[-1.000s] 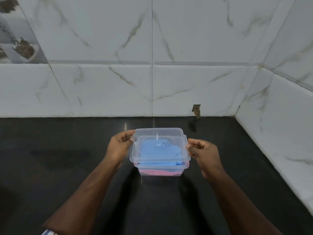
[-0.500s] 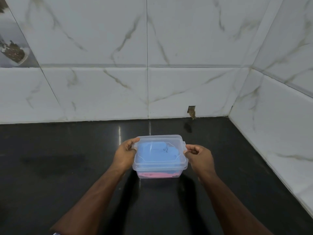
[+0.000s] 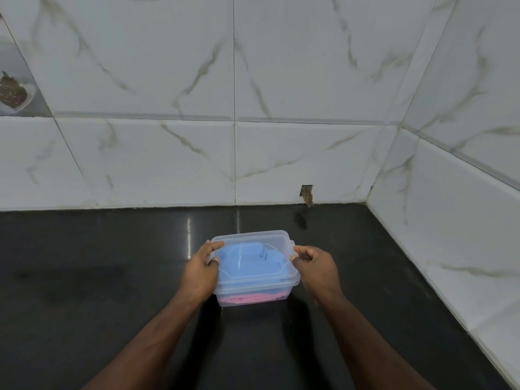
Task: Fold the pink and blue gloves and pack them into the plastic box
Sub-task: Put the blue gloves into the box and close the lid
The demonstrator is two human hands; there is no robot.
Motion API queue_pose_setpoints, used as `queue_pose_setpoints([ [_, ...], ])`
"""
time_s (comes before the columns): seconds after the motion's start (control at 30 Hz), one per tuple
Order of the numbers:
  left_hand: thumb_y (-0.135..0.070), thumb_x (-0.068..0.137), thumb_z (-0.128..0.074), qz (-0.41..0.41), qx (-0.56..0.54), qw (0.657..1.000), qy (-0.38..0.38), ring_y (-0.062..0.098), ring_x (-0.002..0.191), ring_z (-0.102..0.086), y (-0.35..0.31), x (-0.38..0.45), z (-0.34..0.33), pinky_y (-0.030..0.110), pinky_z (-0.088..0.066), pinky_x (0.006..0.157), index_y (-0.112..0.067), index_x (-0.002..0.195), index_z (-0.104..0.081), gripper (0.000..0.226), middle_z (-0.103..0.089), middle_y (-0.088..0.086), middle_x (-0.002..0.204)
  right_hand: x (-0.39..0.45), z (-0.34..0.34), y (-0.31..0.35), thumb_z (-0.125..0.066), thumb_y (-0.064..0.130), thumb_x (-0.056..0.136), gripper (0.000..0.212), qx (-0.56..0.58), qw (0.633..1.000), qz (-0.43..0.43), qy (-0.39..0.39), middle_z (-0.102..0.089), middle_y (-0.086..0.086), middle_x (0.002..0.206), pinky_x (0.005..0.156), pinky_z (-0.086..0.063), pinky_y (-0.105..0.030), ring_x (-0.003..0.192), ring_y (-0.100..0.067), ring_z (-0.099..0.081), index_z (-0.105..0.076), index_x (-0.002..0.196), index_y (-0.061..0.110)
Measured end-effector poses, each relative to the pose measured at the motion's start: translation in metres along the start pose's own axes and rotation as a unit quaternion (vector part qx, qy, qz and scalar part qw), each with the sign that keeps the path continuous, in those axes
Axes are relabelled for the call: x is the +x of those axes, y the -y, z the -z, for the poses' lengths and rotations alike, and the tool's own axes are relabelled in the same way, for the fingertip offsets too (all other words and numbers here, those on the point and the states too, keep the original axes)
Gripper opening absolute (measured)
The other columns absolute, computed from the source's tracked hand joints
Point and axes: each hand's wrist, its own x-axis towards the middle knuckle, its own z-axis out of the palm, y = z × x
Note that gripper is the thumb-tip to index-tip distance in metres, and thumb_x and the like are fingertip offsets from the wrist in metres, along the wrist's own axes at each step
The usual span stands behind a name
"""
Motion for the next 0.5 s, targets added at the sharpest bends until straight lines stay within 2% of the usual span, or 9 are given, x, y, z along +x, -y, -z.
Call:
queue_pose_setpoints([
  [0.1,0.0,0.1,-0.044,-0.041,0.059,0.997,-0.011,0.023,0.141,-0.043,0.003,-0.006,-0.002,0.026,-0.032,0.112,-0.015,0.134,-0.061,0.041,-0.05,0.001,0.15,-0.001,0.002,-0.004,-0.069,0.017,0.089,0.03,-0.012,1.0,0.014,0.008,-0.074,0.007,0.102,0.072,-0.057,-0.022,0.087,-0.002,-0.068,-0.069,0.119,0.015],
  [0.13,0.001,0.1,-0.043,-0.055,0.08,0.995,-0.012,0.02,0.145,-0.038,0.004,-0.009,-0.003,0.024,-0.029,0.113,-0.015,0.135,-0.06,0.042,-0.046,0.001,0.153,-0.001,0.002,-0.005,-0.069,0.018,0.09,0.031,-0.017,1.0,0.014,0.011,-0.074,0.006,0.105,0.073,-0.058,-0.022,0.088,-0.003,-0.069,-0.068,0.121,0.016],
  [0.27,0.003,0.1,-0.042,-0.083,0.119,0.989,-0.009,0.019,0.15,-0.028,0.005,-0.014,-0.005,0.029,-0.024,0.119,-0.015,0.138,-0.059,0.045,-0.032,0.007,0.162,0.001,0.001,-0.006,-0.066,0.019,0.092,0.034,-0.046,0.999,0.019,0.017,-0.072,0.001,0.114,0.085,-0.059,-0.034,0.097,-0.01,-0.069,-0.066,0.125,0.016],
  [0.5,-0.015,0.102,-0.05,-0.093,0.17,0.981,0.008,0.021,0.152,-0.024,0.006,0.001,-0.001,0.031,-0.019,0.12,-0.02,0.147,-0.048,0.046,-0.027,0.008,0.164,0.004,0.0,-0.006,-0.063,0.02,0.092,0.039,-0.118,0.991,0.062,0.025,-0.066,-0.001,0.127,0.092,-0.054,-0.029,0.109,-0.012,-0.064,-0.062,0.13,0.016],
])
